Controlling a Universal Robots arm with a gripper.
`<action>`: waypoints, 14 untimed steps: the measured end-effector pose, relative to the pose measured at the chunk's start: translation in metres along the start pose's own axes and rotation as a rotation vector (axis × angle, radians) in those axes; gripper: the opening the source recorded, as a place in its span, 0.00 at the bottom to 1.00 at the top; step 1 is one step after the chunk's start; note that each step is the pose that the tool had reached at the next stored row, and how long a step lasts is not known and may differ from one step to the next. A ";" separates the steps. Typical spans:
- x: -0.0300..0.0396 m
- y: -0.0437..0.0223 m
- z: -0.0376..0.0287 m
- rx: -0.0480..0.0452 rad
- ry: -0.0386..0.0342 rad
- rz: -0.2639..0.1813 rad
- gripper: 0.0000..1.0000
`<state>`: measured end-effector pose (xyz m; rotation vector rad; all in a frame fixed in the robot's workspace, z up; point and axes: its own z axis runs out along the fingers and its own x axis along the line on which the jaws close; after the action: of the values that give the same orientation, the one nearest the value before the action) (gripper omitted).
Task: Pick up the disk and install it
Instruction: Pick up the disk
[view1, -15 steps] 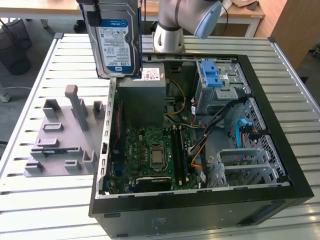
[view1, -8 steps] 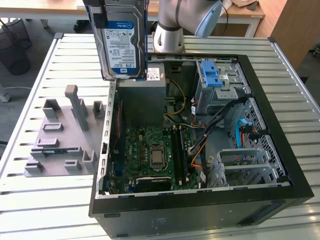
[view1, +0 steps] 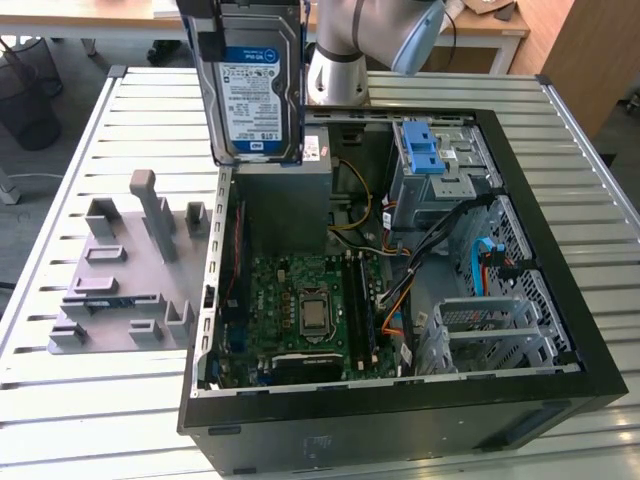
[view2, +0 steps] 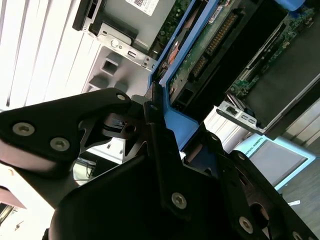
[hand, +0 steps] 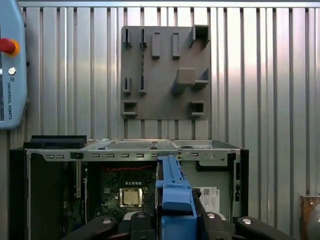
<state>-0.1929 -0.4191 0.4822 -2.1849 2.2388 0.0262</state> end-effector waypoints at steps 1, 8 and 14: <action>0.0009 -0.0014 0.0000 0.0000 0.0000 0.000 0.36; 0.0069 -0.0109 -0.0002 -0.0001 0.0000 0.000 0.36; 0.0120 -0.0190 -0.0003 -0.0002 0.0000 0.001 0.36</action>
<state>-0.1742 -0.4316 0.4822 -2.1841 2.2398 0.0265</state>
